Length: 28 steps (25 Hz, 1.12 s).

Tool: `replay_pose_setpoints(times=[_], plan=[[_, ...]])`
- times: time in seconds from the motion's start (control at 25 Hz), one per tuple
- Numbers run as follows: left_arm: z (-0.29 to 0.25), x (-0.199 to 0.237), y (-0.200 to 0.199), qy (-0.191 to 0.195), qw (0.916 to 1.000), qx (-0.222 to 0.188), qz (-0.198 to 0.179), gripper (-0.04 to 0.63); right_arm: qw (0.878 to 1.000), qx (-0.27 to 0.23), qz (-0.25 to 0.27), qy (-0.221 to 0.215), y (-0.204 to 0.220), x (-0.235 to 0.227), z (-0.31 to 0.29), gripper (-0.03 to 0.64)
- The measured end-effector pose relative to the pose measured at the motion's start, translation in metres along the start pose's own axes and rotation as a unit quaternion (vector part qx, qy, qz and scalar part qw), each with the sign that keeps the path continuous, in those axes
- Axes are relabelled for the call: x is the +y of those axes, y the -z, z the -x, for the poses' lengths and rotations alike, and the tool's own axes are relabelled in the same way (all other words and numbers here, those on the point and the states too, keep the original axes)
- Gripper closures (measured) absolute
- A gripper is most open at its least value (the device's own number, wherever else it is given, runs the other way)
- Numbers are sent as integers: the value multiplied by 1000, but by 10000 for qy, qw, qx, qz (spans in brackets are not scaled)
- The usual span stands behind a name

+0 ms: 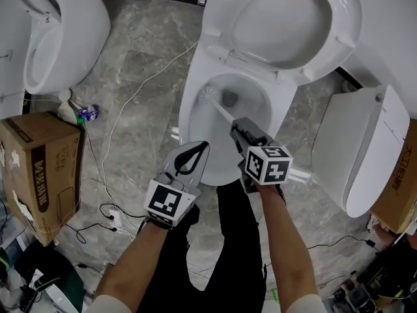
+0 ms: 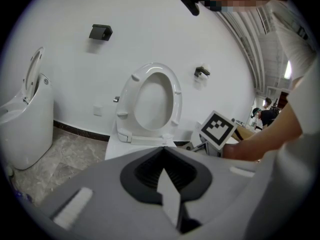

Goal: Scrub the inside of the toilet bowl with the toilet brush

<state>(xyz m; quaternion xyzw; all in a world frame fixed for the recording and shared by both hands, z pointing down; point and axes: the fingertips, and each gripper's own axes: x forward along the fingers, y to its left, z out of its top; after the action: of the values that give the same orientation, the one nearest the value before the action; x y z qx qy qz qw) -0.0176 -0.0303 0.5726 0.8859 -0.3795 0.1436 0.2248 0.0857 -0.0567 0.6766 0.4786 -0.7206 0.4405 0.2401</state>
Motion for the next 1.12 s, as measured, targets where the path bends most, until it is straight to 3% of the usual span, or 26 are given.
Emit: replay_pose_setpoints(times=[0.2,0.44,0.6,0.84,1.12], plan=[[6,-10,-5,36,10000,7,52,591,9989,142,278,357,10,-11,39,454],[7,-22,-3,103,9999,39,104,591,9873,702,1136,864,48,-17,72,454],[-1,-28,2,210,9997,78,118,591,9800,811,1472,1069,66,-13,55,454],[-7,-17,24,222,9996,145,56,591,9785,889,1544,1042,98,2,13,454],[-16,-2,39,192,9997,108,71,591,9776,599,1621,1199,84,-12,-20,454]])
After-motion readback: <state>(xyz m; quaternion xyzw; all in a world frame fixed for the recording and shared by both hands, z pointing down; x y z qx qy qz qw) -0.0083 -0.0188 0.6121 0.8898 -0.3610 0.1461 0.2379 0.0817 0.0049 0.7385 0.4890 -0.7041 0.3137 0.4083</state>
